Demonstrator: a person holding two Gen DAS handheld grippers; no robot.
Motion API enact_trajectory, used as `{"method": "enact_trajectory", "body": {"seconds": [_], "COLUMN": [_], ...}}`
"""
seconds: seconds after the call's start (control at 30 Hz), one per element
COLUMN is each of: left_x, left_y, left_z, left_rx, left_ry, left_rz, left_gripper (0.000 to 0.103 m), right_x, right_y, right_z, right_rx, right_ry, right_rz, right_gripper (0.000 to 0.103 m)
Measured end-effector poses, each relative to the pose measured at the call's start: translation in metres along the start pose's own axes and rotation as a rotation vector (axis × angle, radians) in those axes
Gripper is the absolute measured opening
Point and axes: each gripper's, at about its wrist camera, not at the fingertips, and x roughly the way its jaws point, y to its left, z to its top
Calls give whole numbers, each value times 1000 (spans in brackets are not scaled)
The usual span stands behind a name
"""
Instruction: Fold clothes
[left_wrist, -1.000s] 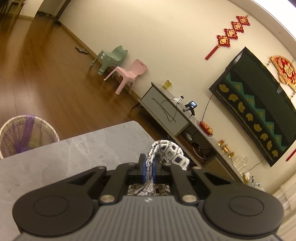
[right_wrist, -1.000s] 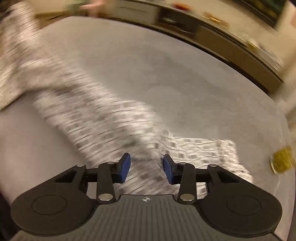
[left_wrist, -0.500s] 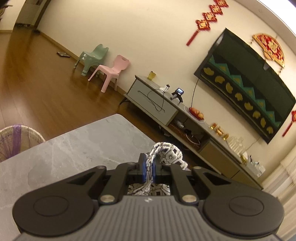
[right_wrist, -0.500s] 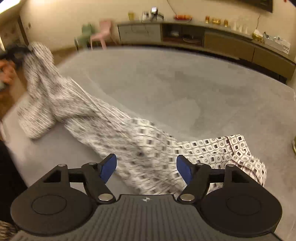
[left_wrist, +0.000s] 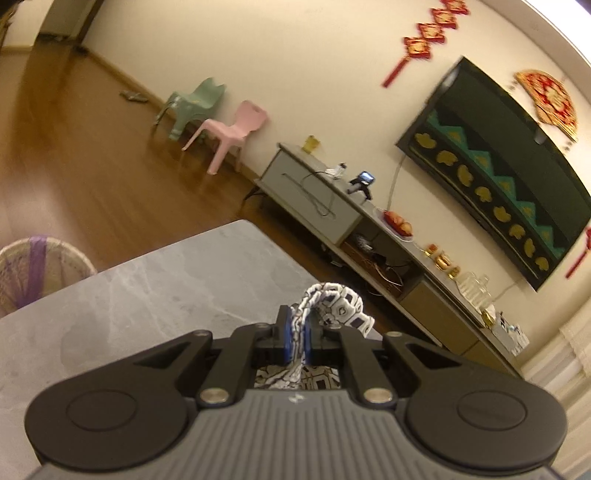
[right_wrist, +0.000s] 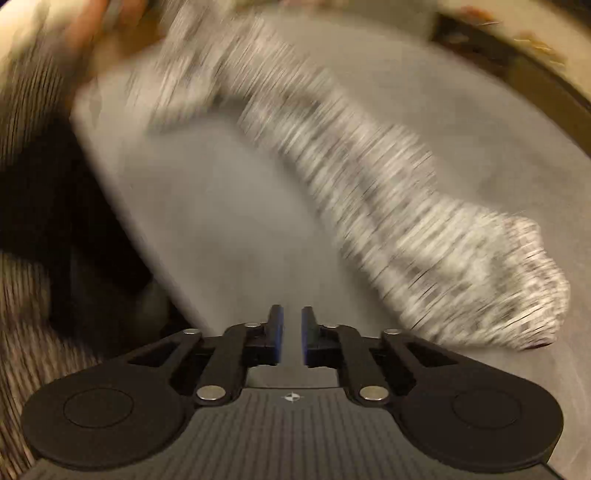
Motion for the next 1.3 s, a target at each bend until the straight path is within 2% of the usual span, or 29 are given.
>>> {"method": "enact_trajectory", "body": {"seconds": [0.03,0.07,0.1,0.2,0.23,0.27,0.3,0.33,0.37,0.47,0.53,0.63,0.7,0.73,0.77,0.83,0.9,0.93,0.97,1.03,1.1,1.17,1.2,1.27,1.3], "left_x": [-1,-1,-2,1,1,0,-2,-8,-15,-37,-38,26,71,89,106,138,129,125,117,97,66,29,13,-2,2], "left_y": [-4,-8,-11,-20,-22,-24,-26,-25,-25,-21,-20,-28,-20,-17,-13,-7,-15,-19,-26,-51,-79,-119,-134,-159,-164], "left_z": [-2,-3,-5,-8,-9,-10,-10,-9,-7,14,33,56,45,35,25,6,5,4,4,-5,-27,-71,-97,-155,-177], "left_rx": [21,41,59,123,147,171,194,203,210,158,115,116,131,149,167,205,278,314,349,462,631,839,930,1112,1183], "left_ry": [-6,-12,-14,14,23,22,16,-23,-65,-240,-313,-165,-19,49,118,245,225,215,202,167,154,170,190,266,305], "left_rz": [-1,-3,-7,-66,-86,-102,-116,-120,-126,-185,-216,-87,-17,14,45,105,121,129,130,131,64,-103,-188,-318,-322], "left_gripper": [6,6,6,6,6,6,6,6,6,6,5,6,12,15,15,15,18,23,23,23,24,33,39,41,39], "right_x": [-4,-1,4,47,62,73,79,83,82,48,18,-4,15,26,41,56,55,56,56,57,53,56,56,58,61], "right_y": [-18,-33,-47,-65,-70,-71,-71,-70,-69,-61,-62,-97,-140,-162,-180,-200,-199,-192,-186,-174,-174,-179,-181,-182,-183], "right_z": [11,22,32,51,58,62,63,65,65,73,89,130,155,167,174,175,162,152,139,112,91,87,90,98,101], "right_rx": [86,144,192,240,252,254,248,240,227,172,140,173,244,281,321,412,485,491,471,408,347,311,296,255,239], "right_ry": [-76,-113,-136,-73,-48,-20,-7,2,-8,-126,-227,-321,-302,-286,-258,-239,-290,-312,-316,-310,-299,-263,-255,-243,-222], "right_rz": [-12,-28,-44,-38,-34,-35,-41,-47,-52,-134,-270,-458,-549,-594,-630,-698,-655,-620,-603,-590,-612,-623,-614,-578,-565], "right_gripper": [61,67,67,68,64,45,30,16,6,4,4,4,12,36,53,53,58,67,75,81,85,86,85,84,82]}}
